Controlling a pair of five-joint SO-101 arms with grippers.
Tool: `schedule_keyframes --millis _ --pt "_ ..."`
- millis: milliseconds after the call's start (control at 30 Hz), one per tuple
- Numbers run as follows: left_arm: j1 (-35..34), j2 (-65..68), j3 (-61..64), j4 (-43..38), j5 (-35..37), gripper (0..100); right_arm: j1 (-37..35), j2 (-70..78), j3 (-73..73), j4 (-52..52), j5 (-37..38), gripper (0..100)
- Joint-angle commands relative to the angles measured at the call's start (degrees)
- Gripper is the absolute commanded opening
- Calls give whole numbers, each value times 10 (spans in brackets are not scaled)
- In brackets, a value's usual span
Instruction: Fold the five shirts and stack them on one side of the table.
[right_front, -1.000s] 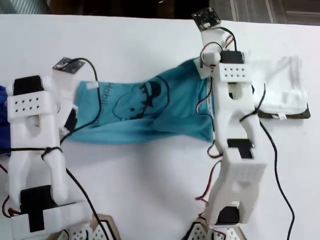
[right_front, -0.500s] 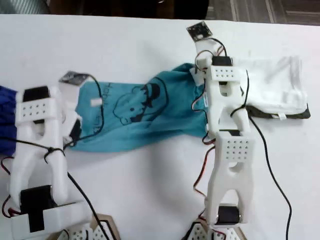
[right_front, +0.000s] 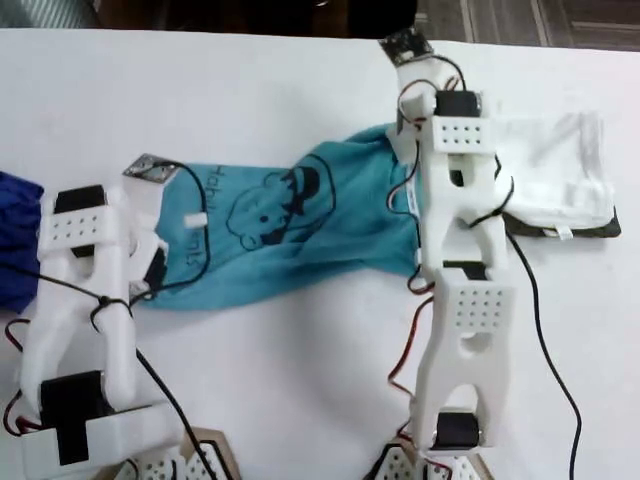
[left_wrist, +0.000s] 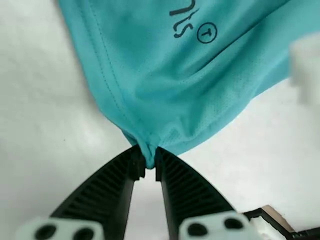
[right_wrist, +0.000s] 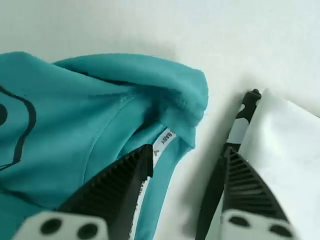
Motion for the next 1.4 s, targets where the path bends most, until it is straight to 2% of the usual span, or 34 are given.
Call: schedule_keyframes --millis 0,100,267,467,667,867,1033,1167,1367 --pt "4 -8 -2 -3 4 28 1 -62 -41 58 -3 258" --pt "4 -8 -2 -2 5 28 -7 -73 -53 102 -3 245" --pt "4 -8 -3 -2 18 28 -11 -82 -59 137 -2 146" --pt "4 -9 -3 -2 37 28 -12 -85 -54 200 -5 142" --pt "4 -9 -2 -6 37 28 -12 -87 -40 202 -27 142" --pt "4 -9 -3 -6 36 28 -44 -124 88 189 -41 142" --pt "4 -9 -3 -11 34 28 -44 -136 189 131 -42 142" --pt "2 -9 -3 -31 33 28 -44 -150 252 124 -40 141" --pt "4 -9 -3 -31 33 28 -44 -241 415 96 -39 141"
